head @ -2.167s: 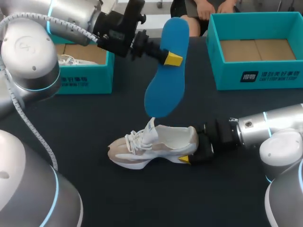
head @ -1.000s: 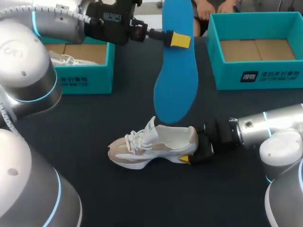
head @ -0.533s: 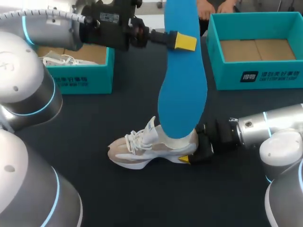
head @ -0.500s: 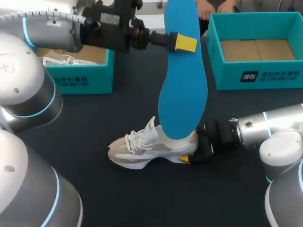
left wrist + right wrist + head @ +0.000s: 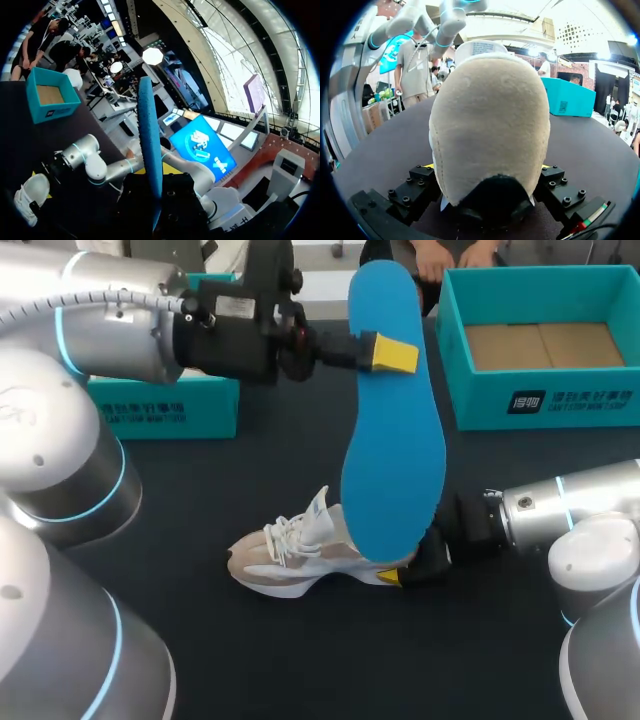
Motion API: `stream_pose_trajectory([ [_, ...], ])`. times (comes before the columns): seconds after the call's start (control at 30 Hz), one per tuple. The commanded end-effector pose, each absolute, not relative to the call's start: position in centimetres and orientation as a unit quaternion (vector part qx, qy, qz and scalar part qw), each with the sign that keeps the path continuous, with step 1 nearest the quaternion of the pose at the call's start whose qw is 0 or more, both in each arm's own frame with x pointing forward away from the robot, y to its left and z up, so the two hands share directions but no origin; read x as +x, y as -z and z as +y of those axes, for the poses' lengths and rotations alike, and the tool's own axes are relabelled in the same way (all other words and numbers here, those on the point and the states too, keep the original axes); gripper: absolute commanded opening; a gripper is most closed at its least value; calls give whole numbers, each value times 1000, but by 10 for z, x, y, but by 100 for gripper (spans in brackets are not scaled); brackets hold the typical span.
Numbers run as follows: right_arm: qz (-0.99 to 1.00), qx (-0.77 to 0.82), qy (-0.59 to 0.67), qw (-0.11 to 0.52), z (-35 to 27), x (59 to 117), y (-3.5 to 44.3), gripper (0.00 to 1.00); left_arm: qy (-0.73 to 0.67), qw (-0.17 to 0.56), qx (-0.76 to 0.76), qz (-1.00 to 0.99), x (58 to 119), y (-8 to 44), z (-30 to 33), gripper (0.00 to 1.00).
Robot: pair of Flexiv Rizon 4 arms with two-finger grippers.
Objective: Take the shoe out of the shoebox, open the shoe tongue, remove and reinsert the insole, then place the shoe into the shoebox
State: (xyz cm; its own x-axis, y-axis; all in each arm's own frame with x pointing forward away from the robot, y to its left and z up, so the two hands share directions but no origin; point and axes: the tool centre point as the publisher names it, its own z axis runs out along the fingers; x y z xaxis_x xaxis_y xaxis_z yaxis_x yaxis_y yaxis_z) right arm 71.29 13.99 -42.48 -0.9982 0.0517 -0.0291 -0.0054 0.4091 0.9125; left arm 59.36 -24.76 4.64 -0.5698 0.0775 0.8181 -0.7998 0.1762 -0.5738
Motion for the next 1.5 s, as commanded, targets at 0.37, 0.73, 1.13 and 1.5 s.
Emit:
stream_pose_trajectory([
  [0.37,840,14,-542,27,142,712,427,0,-585,376,272,-665,591,-43,-249,0],
  [0.73,835,16,-550,19,136,713,421,100,-585,376,272,-665,591,-43,-249,0],
  [1.13,857,35,-514,0,121,714,412,100,-585,376,272,-665,591,-43,-249,0],
  [1.5,889,43,-455,-25,106,711,395,100,-585,376,272,-665,591,-43,-249,0],
])
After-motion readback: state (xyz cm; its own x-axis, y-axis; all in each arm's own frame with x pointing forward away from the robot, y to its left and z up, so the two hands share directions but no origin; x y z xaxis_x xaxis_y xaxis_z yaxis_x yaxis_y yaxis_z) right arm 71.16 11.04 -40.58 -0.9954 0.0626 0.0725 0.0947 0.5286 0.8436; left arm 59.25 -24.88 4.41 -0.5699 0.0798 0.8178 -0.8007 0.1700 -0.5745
